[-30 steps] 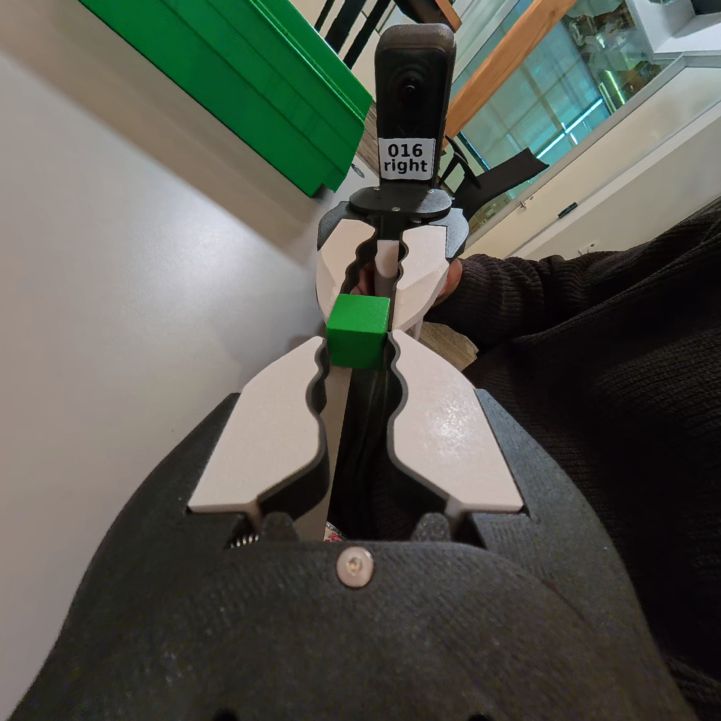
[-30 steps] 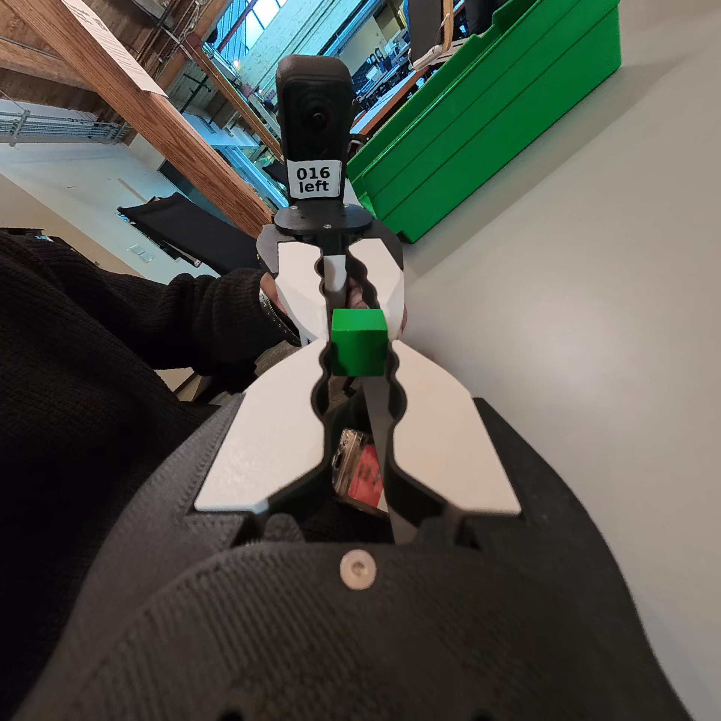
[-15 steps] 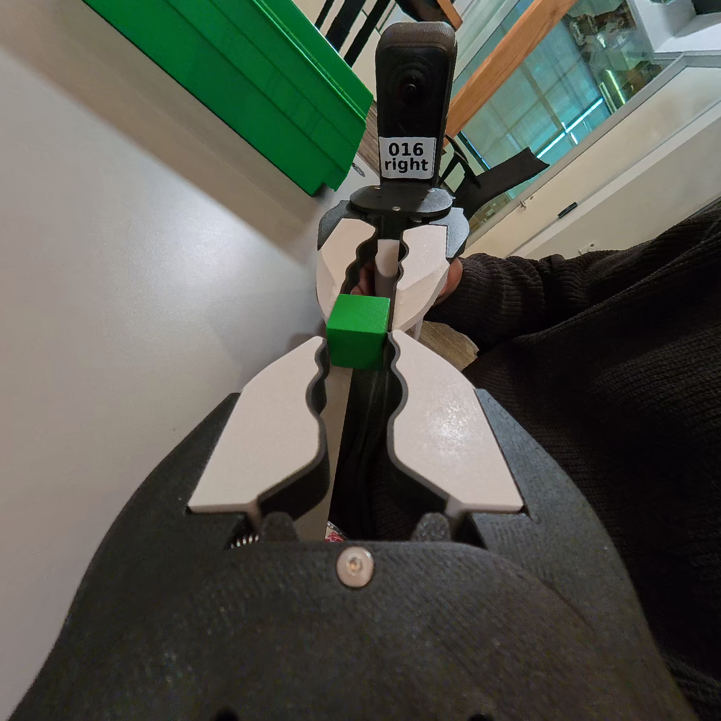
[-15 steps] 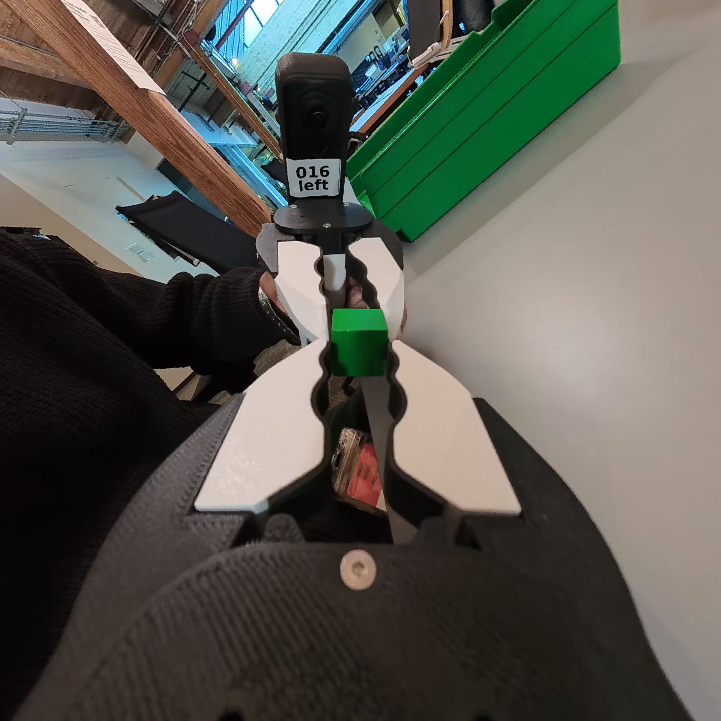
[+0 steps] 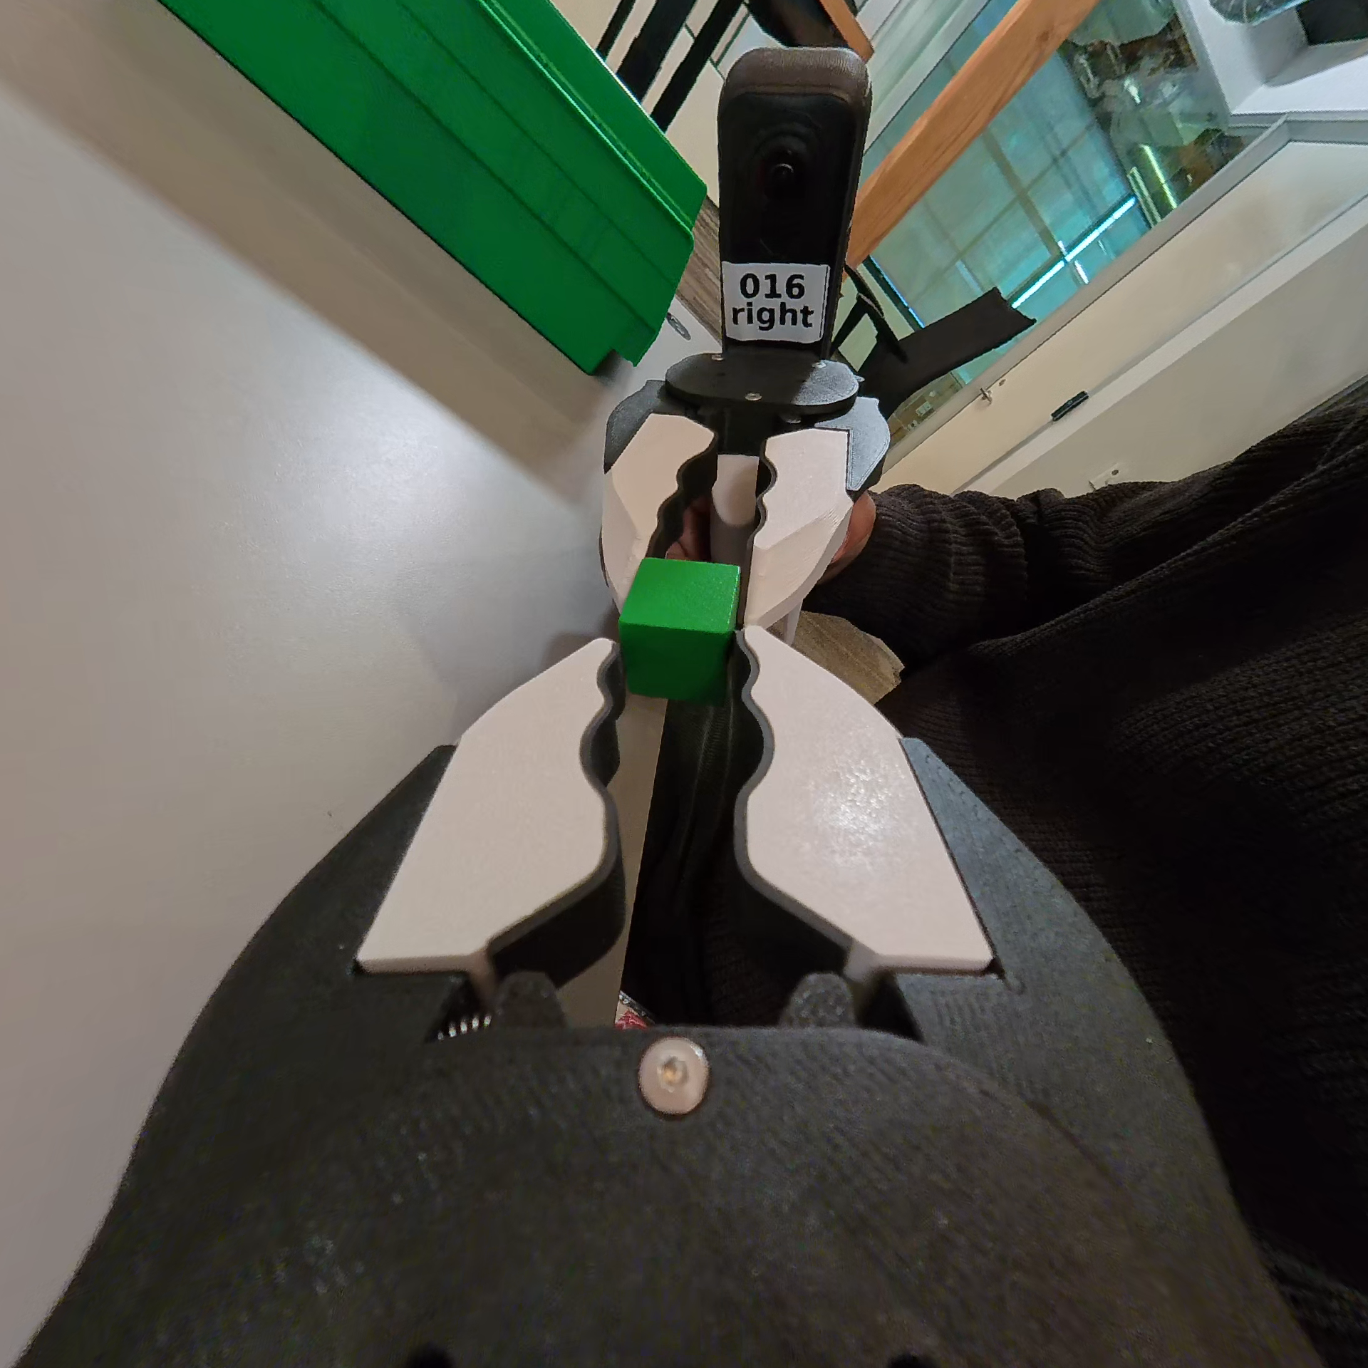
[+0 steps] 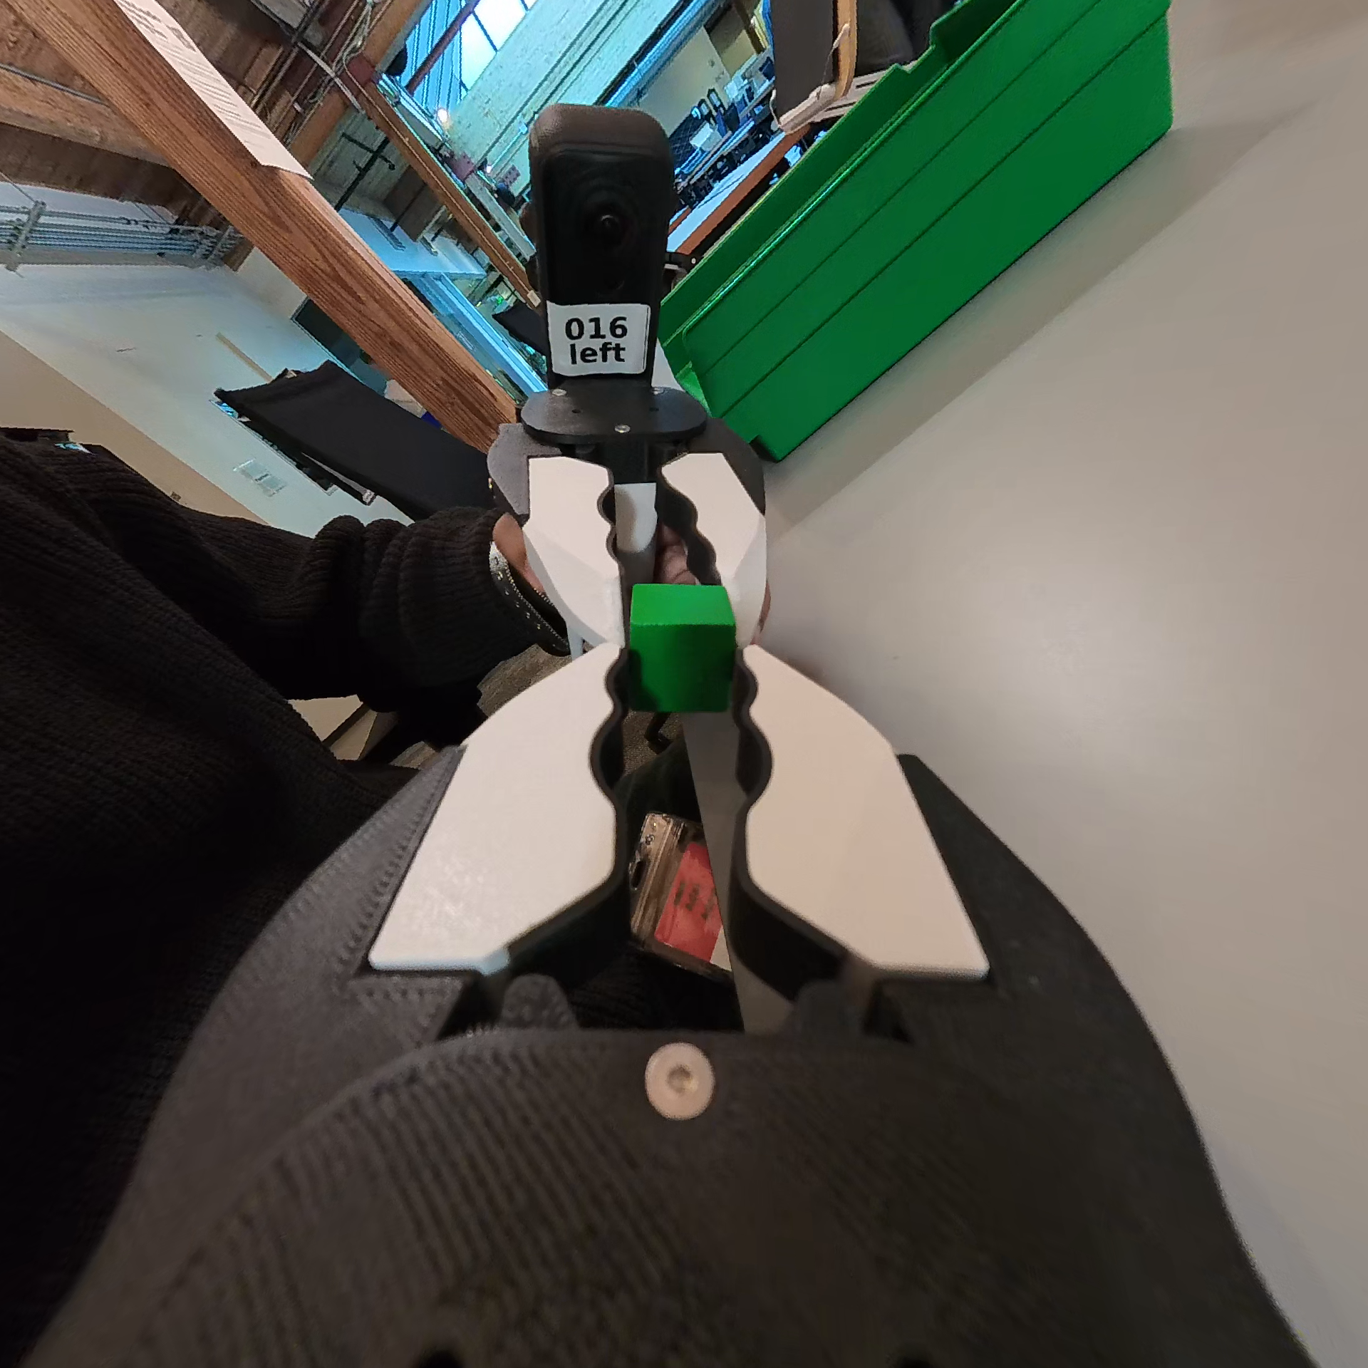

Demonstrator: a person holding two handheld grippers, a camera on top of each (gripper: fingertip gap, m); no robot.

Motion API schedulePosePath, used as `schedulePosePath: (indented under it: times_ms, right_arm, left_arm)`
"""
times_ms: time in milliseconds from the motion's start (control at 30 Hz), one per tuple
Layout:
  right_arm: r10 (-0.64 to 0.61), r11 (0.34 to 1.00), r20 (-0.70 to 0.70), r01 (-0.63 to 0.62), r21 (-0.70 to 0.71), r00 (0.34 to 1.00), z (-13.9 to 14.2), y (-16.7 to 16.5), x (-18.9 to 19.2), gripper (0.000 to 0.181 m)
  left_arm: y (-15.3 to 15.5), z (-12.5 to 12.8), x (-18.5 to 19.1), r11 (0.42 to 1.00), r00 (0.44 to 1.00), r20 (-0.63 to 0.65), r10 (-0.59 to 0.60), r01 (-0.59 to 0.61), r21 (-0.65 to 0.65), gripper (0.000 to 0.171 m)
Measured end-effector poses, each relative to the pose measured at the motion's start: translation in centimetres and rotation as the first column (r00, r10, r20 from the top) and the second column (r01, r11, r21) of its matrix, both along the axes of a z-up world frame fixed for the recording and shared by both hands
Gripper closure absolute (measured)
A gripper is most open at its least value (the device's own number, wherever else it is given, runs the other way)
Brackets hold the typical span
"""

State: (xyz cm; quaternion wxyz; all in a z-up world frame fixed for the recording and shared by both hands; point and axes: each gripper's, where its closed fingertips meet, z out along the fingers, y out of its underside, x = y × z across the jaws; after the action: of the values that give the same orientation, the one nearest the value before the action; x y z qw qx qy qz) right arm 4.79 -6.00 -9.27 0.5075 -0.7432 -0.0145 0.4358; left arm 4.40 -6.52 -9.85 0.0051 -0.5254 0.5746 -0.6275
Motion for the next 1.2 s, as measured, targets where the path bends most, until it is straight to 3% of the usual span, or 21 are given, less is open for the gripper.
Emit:
schedulePosePath:
  times_ms: [533,733,900,1200]
  right_arm:
    - [-0.007,1.0,0.008,0.007,-0.012,1.0,-0.2,0.1,0.2,0.155]
    - [-0.024,0.999,-0.031,0.023,-0.033,0.999,-0.2,0.1,0.8,0.155]
    - [-0.036,0.999,-0.023,0.036,-0.031,0.999,-0.2,0.1,1.0,0.155]
    - [-0.044,0.999,-0.014,0.044,-0.02,0.999,0.0,0.1,1.1,0.155]
  left_arm:
    - [0.1,-0.1,0.2,0.999,1.0,-0.013,0.017,-0.017,-0.028,0.143]
    - [0.2,-0.4,0.6,0.998,0.998,0.007,0.056,-0.056,0.038,0.116]
    - [-0.2,-1.0,0.6,0.993,0.999,0.01,0.044,-0.045,0.109,0.112]
    - [0.1,-1.0,0.7,0.993,0.998,0.011,0.057,-0.058,0.101,0.113]
